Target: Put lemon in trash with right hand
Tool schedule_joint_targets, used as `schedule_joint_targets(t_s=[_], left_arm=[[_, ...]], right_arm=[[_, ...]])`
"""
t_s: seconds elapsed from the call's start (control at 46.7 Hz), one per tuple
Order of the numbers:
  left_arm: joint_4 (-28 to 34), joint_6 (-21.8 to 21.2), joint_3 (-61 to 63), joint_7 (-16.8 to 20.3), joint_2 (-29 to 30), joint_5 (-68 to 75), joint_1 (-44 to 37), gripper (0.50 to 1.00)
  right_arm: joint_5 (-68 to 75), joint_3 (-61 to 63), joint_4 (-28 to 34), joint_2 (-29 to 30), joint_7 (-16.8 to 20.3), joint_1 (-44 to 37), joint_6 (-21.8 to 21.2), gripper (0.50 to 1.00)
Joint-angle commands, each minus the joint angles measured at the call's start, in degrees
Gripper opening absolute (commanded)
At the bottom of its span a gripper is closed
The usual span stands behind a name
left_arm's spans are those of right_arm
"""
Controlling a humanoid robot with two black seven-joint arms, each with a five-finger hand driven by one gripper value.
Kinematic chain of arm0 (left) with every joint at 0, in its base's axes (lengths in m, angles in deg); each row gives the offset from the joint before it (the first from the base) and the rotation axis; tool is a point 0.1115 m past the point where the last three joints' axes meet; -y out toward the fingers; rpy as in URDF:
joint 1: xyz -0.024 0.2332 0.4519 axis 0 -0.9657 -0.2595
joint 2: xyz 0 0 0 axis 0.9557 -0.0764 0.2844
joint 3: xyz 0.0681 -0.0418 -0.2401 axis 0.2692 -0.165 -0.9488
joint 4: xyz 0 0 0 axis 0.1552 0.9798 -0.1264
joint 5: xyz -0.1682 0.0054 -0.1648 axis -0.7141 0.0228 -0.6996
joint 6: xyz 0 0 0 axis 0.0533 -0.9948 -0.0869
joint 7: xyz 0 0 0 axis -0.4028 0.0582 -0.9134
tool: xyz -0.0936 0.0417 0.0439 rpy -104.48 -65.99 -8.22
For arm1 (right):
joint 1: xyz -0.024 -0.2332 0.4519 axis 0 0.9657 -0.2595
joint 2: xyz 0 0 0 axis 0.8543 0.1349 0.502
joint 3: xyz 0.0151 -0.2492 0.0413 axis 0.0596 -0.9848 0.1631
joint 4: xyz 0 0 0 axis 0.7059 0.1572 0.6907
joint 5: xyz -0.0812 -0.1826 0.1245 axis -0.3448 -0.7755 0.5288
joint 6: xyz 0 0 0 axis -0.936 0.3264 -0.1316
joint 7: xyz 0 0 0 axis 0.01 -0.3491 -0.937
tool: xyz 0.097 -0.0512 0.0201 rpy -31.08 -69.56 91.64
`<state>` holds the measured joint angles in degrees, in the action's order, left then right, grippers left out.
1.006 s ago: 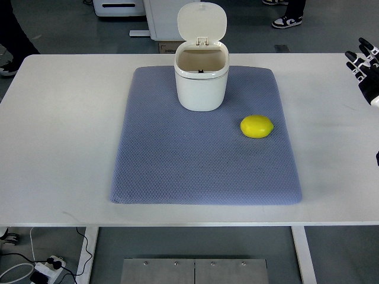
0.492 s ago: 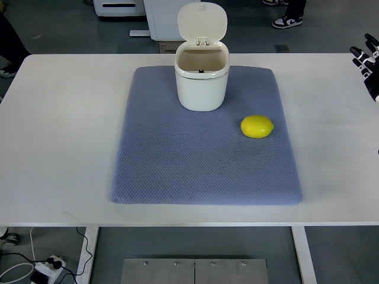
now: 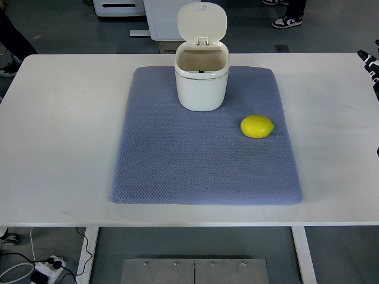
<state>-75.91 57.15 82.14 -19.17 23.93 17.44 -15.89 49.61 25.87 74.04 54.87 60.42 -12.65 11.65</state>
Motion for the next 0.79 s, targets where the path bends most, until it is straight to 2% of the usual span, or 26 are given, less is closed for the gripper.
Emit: schedule_joint_targets(t_s=[0.0, 0.107, 0.257, 0.407, 0.556, 0.77], left_arm=[[0.01, 0.0, 0.0, 0.01, 0.0, 0.0, 0.0, 1.0], [0.01, 0.08, 0.0, 0.01, 0.0, 0.0, 0.0, 1.0], [0.01, 0.0, 0.0, 0.01, 0.0, 0.0, 0.0, 1.0], [0.01, 0.0, 0.0, 0.01, 0.0, 0.0, 0.0, 1.0], [0.01, 0.0, 0.0, 0.01, 0.0, 0.0, 0.0, 1.0], [0.01, 0.0, 0.0, 0.01, 0.0, 0.0, 0.0, 1.0]], right_arm=[[0.07, 0.01, 0.52, 0.16, 0.07, -0.25, -0.48, 1.0], [0.07, -0.08, 1.4, 0.25, 0.16, 0.01, -1.79, 1.0], [0.42, 0.19, 1.4, 1.04, -0.19, 0.37, -7.42, 1.0], [-0.45, -0.6, 1.49, 0.69, -2.91, 0.11, -7.95, 1.0], [-7.3, -2.1, 2.54, 0.25, -2.48, -0.25, -7.95, 1.0], [-18.55, -6.4, 7.73, -2.04, -1.33, -0.07, -7.77, 1.0]])
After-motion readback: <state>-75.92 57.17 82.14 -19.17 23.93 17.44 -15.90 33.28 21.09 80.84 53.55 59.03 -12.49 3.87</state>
